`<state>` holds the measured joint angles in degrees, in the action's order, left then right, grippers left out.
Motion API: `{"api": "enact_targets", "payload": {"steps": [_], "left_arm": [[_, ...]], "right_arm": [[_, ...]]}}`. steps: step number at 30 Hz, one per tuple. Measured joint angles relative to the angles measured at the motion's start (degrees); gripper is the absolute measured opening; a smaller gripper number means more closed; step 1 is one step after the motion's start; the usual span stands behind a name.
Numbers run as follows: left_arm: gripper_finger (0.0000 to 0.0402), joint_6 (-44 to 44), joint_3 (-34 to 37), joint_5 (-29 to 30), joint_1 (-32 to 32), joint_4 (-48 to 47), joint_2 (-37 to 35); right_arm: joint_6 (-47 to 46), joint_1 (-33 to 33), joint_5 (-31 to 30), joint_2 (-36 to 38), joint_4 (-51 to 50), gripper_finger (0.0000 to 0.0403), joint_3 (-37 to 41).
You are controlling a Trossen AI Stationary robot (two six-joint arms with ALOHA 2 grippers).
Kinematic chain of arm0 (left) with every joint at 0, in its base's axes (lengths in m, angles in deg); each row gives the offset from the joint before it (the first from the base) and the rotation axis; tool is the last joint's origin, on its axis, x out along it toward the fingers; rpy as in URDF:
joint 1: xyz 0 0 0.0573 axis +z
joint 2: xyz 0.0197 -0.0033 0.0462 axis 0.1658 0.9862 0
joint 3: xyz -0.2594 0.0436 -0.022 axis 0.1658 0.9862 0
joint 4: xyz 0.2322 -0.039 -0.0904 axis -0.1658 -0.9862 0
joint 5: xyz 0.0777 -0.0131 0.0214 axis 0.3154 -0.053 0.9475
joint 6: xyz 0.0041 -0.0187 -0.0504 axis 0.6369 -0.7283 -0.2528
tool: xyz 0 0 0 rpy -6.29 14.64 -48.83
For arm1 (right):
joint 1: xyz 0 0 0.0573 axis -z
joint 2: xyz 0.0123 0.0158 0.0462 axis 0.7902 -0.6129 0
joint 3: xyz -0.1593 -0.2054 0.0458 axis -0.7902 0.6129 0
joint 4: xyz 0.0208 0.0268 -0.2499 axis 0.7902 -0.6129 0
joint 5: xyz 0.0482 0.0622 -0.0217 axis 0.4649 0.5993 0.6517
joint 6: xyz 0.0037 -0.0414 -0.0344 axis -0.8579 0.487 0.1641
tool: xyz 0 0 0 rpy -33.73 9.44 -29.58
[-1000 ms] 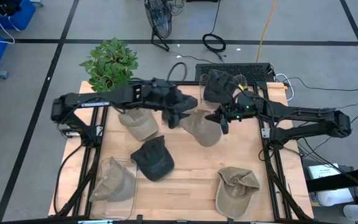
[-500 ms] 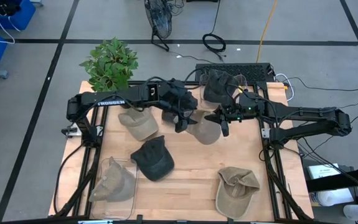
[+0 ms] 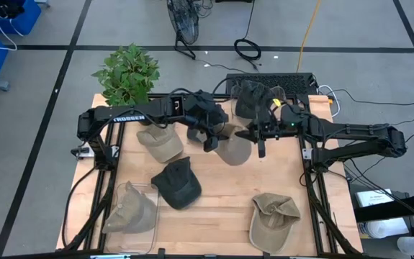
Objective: Pick & Place hat
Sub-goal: Put the brown cap into the bottom transparent bin
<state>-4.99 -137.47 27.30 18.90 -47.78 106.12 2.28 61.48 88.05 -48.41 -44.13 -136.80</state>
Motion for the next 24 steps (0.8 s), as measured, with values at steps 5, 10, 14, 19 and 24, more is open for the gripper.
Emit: {"api": "enact_targets", "payload": {"steps": [5,10,14,19,24], "left_arm": [[0.0098,-2.5,0.0,-0.1,-0.3,0.1,0.0],[0.0018,-3.5,0.0,-0.4,-1.3,-0.4,0.0],[0.0014,-8.0,0.1,-0.1,-2.2,-0.1,-0.6],[0.0014,-15.9,0.1,5.1,-3.4,-1.4,-2.2],[0.0013,-23.6,0.1,12.7,-5.9,-6.0,-6.4]], "right_arm": [[-1.3,0.0,-1.7,0.0,-1.1,0.0015,0.0],[-6.3,0.1,-4.3,0.0,-0.5,0.0046,0.0],[-8.8,0.8,-4.5,0.0,-1.4,0.0087,0.0],[-8.8,2.1,-2.8,0.7,-3.1,0.0153,0.0],[-5.7,3.7,-1.5,3.2,-6.7,0.0209,0.0]]}}
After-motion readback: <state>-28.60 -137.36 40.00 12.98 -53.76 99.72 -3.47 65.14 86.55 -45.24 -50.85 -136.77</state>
